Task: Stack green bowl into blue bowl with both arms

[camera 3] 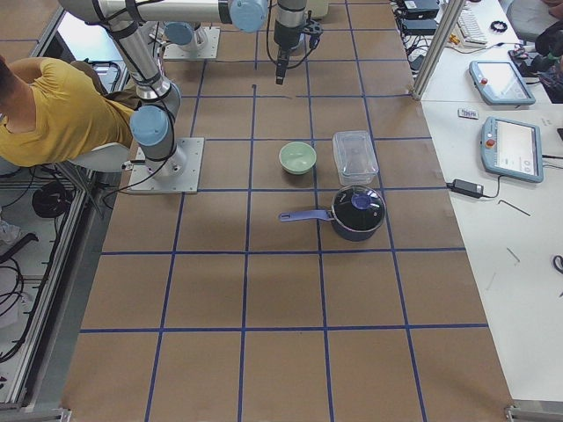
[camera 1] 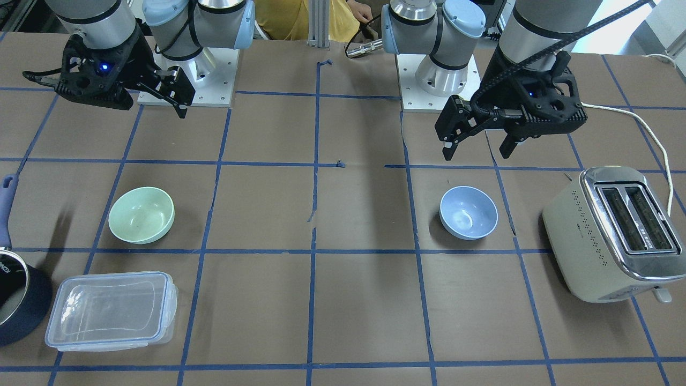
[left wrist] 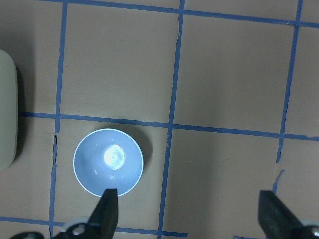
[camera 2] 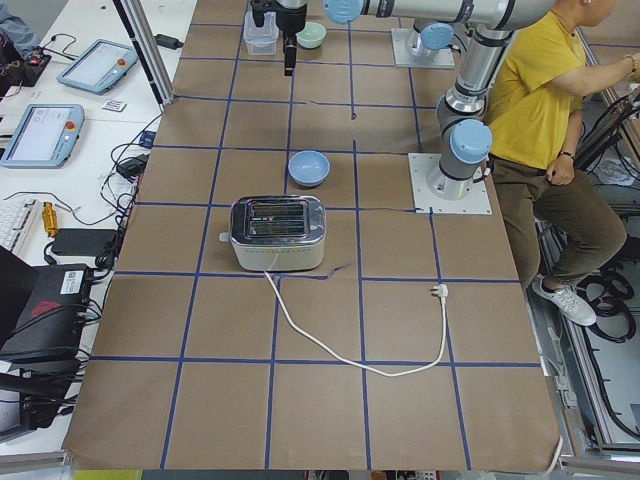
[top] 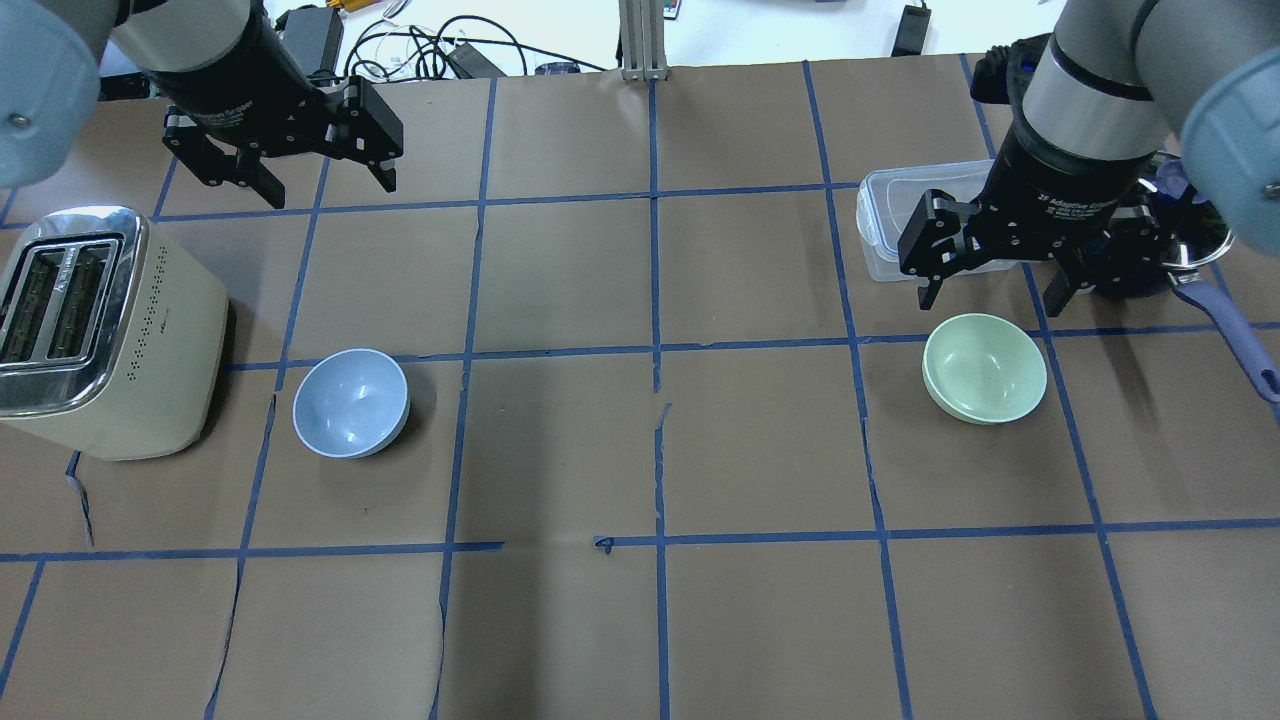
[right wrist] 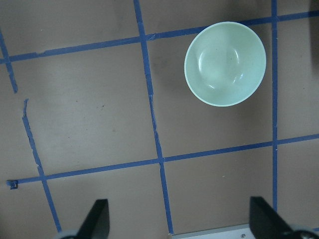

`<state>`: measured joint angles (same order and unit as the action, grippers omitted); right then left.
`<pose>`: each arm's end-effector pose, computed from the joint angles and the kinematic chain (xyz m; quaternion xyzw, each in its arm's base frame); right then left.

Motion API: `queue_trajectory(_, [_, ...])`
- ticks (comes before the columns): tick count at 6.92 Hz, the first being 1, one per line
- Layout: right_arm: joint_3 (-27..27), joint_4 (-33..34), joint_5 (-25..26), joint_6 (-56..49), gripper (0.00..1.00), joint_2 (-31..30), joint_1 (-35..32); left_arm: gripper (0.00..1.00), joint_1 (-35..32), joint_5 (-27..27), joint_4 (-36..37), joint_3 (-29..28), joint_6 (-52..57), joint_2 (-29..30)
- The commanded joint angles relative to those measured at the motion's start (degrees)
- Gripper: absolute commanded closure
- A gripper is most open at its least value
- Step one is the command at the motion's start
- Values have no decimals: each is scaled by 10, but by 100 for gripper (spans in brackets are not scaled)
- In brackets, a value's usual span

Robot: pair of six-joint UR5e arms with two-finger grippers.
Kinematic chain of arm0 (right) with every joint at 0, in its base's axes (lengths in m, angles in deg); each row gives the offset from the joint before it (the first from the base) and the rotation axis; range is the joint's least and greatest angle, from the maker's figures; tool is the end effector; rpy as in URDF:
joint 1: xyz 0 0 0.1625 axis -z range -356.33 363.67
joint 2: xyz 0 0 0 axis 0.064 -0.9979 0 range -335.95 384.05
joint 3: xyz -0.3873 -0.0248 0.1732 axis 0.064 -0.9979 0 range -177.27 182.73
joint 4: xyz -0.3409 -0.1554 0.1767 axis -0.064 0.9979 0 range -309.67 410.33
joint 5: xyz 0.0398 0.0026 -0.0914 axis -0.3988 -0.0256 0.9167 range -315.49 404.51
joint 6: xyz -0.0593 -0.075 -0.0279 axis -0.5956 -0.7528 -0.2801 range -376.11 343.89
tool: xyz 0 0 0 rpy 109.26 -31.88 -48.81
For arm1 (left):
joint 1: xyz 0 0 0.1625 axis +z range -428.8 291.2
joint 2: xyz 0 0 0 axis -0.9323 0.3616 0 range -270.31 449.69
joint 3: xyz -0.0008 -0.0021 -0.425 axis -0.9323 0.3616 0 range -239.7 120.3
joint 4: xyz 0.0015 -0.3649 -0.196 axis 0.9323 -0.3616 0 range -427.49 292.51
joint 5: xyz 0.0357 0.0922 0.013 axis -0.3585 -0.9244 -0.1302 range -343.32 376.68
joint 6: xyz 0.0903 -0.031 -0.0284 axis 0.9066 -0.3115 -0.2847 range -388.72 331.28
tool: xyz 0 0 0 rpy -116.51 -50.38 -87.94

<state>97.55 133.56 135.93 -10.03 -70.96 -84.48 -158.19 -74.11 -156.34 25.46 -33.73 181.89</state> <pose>0.1163 -0.4467 0.4768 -0.0683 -0.9959 -0.0570 0.0145 -0.1264 -0.5155 0.5125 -0.0492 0.9982 -0.0334 0.0057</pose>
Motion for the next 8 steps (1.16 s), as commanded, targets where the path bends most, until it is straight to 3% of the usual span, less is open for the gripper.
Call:
queue_trajectory(1, [0,-1,0,0,0,0,1,0,0,0,0,0,0,0])
queue_trajectory(8, [1,-2,3,-5,0,1,1,0,3,-3,-1,6,12,-5])
